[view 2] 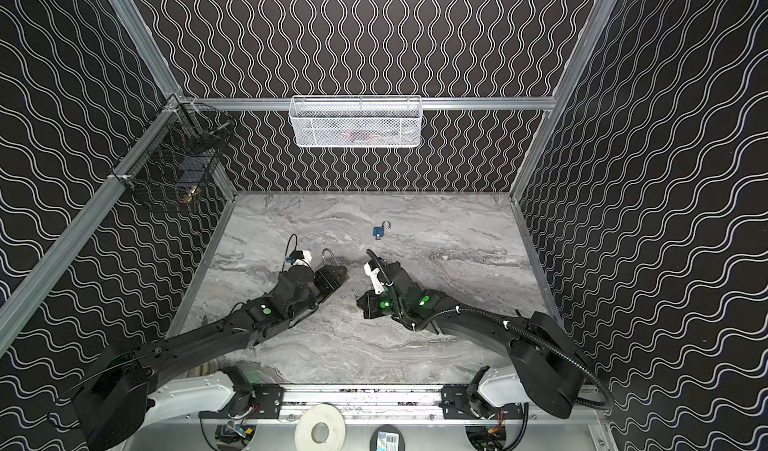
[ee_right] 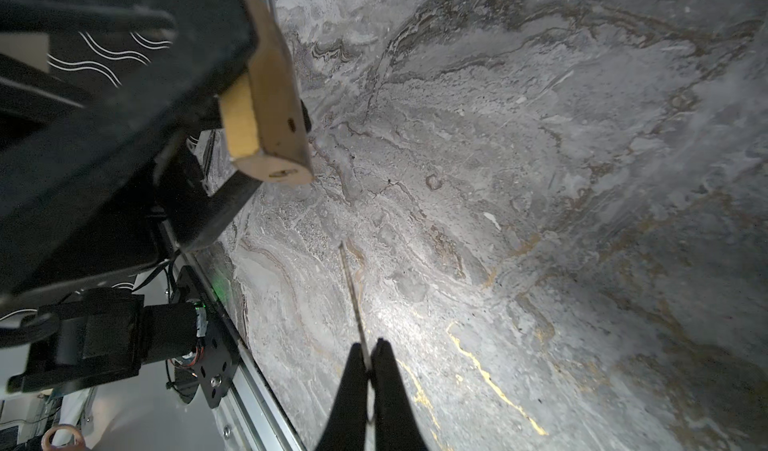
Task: Unlock with the key
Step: 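Lift the brass padlock with the left gripper toward the key in the right gripper, then push the key tip into the padlock keyhole with the right gripper while left holds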
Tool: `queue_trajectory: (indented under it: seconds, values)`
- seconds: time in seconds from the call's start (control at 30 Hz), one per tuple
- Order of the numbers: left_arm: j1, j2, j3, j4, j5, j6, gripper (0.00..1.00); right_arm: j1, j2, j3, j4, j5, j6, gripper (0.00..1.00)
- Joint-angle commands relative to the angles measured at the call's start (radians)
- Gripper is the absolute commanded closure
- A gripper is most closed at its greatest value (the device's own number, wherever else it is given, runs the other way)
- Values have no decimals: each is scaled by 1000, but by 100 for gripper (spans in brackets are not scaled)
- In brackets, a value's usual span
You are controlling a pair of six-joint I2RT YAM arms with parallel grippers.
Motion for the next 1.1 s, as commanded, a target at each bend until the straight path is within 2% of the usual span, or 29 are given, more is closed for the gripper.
queue_trajectory:
  seconds: [0.0, 1.07]
  values:
    - [-9, -5, 0, 77, -18, -3, 73, 5, 7, 18, 14, 9, 11, 100]
    - [-30, -6, -12, 81, -24, -2, 74, 11, 45, 87, -12, 21, -14, 100]
